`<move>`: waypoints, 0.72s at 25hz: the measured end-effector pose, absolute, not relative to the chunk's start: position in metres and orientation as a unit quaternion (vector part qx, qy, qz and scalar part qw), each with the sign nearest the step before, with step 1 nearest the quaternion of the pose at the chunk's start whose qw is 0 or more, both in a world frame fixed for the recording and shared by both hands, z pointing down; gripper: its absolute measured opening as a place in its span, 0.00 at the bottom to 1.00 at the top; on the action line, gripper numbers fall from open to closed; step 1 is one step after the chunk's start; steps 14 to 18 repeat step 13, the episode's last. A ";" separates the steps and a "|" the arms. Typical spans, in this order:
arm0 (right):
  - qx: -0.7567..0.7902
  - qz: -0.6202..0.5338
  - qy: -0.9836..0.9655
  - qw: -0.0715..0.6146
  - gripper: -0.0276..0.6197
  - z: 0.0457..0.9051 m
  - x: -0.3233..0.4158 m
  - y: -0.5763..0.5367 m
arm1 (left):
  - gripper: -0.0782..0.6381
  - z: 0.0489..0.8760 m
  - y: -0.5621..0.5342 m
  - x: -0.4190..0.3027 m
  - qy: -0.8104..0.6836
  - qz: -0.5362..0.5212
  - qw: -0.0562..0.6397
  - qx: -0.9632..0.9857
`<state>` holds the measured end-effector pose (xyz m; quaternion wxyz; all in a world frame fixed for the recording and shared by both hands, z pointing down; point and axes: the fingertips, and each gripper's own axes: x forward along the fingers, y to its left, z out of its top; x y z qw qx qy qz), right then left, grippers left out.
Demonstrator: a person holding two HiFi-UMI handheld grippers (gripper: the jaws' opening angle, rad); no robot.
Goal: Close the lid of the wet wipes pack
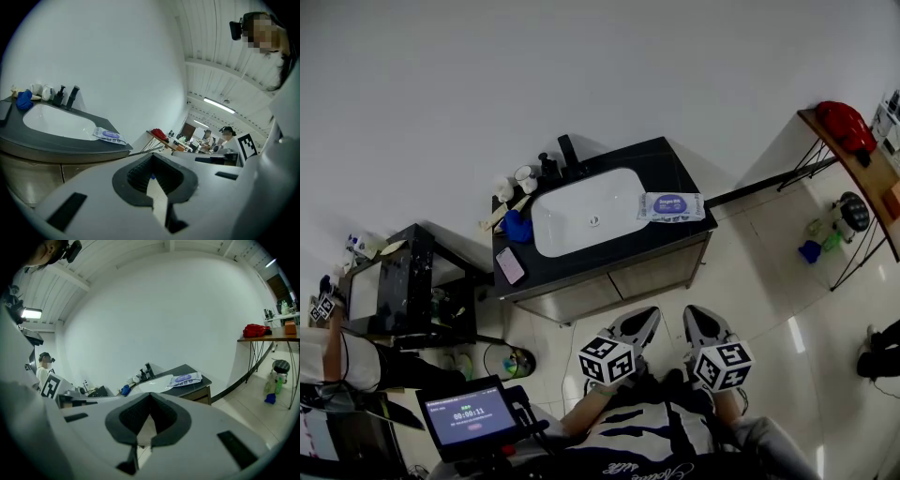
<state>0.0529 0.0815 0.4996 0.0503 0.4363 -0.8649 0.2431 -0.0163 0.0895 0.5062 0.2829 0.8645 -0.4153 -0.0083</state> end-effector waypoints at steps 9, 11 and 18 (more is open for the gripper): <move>0.432 0.248 -0.866 0.052 0.04 0.501 0.051 0.081 | 0.11 0.509 0.091 -0.021 -0.420 -0.014 0.293 0.859; 0.431 0.248 -0.866 0.053 0.04 0.502 0.050 0.081 | 0.11 0.510 0.091 -0.021 -0.420 -0.014 0.293 0.859; 0.430 0.248 -0.866 0.055 0.04 0.503 0.050 0.080 | 0.11 0.510 0.091 -0.022 -0.422 -0.013 0.293 0.858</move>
